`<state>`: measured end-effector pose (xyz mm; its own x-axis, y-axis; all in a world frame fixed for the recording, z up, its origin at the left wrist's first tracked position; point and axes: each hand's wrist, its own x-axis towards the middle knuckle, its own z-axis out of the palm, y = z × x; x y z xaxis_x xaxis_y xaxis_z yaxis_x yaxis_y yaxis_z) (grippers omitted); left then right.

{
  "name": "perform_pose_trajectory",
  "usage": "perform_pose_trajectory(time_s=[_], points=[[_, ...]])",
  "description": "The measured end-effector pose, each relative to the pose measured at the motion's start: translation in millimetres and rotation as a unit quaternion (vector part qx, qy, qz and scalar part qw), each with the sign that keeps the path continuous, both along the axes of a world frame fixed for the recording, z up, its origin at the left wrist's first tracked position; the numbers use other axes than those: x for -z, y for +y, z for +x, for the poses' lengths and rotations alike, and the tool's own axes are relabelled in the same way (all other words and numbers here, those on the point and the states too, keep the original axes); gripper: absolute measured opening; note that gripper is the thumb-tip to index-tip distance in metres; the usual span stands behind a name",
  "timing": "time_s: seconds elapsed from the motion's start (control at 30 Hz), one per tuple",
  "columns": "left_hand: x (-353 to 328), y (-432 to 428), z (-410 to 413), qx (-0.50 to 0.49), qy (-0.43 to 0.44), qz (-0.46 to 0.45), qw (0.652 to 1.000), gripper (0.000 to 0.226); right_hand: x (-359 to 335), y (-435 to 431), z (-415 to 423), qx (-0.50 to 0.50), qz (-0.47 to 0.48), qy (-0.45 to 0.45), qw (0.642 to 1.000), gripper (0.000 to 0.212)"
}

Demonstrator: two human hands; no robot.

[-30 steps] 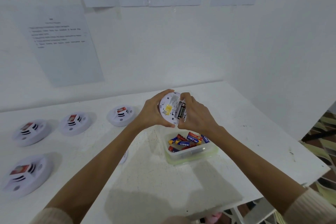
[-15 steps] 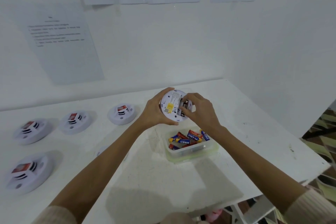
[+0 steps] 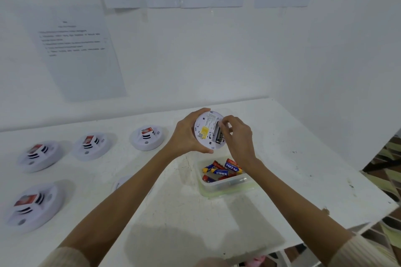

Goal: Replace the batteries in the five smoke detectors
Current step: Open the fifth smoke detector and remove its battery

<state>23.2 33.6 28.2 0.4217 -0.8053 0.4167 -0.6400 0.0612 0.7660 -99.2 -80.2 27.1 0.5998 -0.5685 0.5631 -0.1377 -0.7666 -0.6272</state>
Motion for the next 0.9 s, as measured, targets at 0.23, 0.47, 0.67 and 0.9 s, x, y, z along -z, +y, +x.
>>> perform_pose_trajectory(time_s=[0.23, 0.47, 0.67, 0.9], points=[[2, -1, 1, -0.02, -0.008, -0.012, 1.0, 0.097, 5, 3, 3, -0.013, 0.088, -0.039, 0.995, 0.012], [-5, -7, -1, -0.057, 0.012, -0.02, 0.998, 0.104, -3, 11, 10, -0.042, 0.384, -0.101, 0.917, 0.044], [-14, 14, 8, 0.035, 0.029, 0.038, 0.998, 0.104, -29, -22, -7, -0.154, 0.325, 0.025, 0.933, 0.033], [-11, 19, 0, 0.082, -0.043, 0.076, 0.993, 0.106, -37, -30, -10, -0.17, 0.31, 0.113, 0.929, 0.047]])
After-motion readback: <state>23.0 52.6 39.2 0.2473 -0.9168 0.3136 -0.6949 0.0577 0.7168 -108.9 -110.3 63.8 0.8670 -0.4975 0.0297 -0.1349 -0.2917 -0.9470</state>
